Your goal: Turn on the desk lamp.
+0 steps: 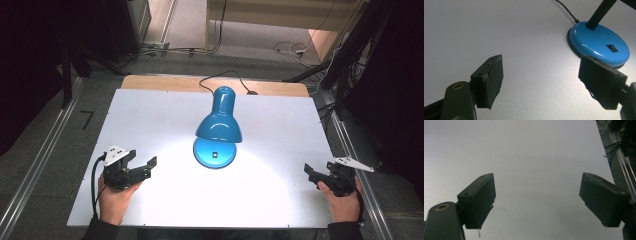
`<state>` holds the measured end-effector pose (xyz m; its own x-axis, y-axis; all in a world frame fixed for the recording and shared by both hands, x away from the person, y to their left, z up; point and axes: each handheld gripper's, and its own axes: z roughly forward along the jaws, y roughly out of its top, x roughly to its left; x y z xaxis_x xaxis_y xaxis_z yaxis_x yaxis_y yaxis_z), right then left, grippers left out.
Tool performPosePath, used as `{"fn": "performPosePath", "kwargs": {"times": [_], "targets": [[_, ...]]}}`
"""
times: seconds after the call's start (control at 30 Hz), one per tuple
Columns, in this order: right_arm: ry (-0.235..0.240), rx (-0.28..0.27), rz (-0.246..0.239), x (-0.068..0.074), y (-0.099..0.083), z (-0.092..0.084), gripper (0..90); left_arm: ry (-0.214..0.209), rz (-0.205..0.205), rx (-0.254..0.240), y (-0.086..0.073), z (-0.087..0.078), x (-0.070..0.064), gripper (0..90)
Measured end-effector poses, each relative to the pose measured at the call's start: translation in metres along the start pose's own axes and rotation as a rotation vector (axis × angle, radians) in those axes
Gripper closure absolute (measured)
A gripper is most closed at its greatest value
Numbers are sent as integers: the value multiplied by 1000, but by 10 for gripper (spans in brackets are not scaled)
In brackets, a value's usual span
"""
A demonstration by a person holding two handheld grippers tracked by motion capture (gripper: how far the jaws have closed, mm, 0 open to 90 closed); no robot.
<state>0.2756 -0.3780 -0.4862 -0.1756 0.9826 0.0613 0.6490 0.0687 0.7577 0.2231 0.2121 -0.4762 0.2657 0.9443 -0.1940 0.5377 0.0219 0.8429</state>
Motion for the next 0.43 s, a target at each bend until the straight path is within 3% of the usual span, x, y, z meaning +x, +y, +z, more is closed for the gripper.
{"fn": "performPosePath", "kwargs": {"times": [0.27, 0.43], "targets": [[0, 0, 8, -1, -2, -1, 124, 35, -11, 18, -12, -13, 12, 207], [-3, 9, 25, -5, -2, -1, 124, 121, 4, 38, -20, -21, 19, 196]]}}
